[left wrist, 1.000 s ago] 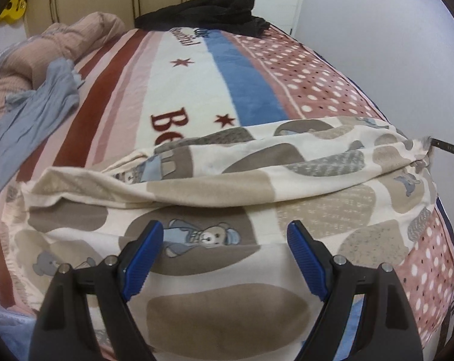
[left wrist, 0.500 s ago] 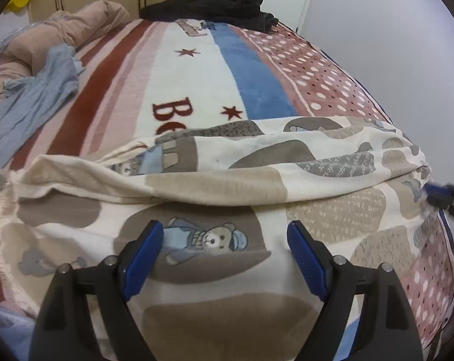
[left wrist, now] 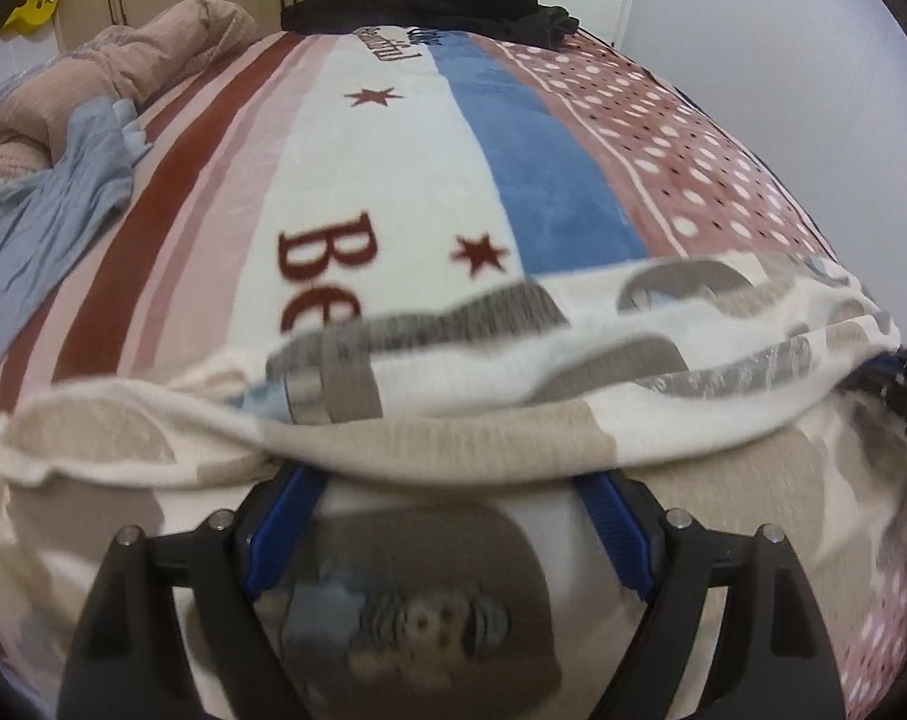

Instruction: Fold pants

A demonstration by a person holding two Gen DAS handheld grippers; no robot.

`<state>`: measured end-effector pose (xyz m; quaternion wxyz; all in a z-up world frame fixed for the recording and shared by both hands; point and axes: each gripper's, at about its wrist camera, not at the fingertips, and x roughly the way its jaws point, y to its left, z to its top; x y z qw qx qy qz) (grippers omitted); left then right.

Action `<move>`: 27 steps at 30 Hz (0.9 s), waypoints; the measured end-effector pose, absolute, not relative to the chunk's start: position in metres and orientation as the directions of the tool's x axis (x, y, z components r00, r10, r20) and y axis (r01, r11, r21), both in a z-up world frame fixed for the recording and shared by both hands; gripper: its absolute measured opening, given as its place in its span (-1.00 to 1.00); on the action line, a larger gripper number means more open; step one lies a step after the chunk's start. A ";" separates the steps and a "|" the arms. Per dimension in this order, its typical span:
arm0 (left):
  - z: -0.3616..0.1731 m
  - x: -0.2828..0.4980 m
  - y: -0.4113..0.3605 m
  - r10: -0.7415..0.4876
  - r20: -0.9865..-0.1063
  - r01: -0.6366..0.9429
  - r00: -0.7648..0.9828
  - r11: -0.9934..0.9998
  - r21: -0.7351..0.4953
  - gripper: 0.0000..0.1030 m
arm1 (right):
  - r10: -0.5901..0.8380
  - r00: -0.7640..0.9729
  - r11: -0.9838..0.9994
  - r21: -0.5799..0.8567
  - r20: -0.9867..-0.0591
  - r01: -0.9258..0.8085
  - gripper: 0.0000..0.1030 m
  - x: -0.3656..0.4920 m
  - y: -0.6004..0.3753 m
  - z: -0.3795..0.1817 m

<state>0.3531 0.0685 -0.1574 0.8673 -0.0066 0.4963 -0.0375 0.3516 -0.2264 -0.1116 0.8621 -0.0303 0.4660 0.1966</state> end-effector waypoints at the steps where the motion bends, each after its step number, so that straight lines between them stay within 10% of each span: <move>1: -0.156 0.360 0.069 -0.064 -0.858 0.056 0.510 0.998 -0.041 0.59 | 0.281 0.508 0.929 0.099 -0.814 -0.356 -0.63 0.360 -0.226 -0.110; 7: -0.150 0.394 0.083 0.073 -0.827 -0.032 0.557 0.997 0.067 0.60 | 0.216 0.535 0.958 0.072 -0.817 -0.277 -0.63 0.406 -0.238 -0.109; 27: -0.111 0.291 0.088 -0.167 -0.811 0.017 0.560 0.981 -0.191 0.81 | 0.397 0.464 0.888 0.204 -0.792 -0.411 -0.18 0.300 -0.214 -0.097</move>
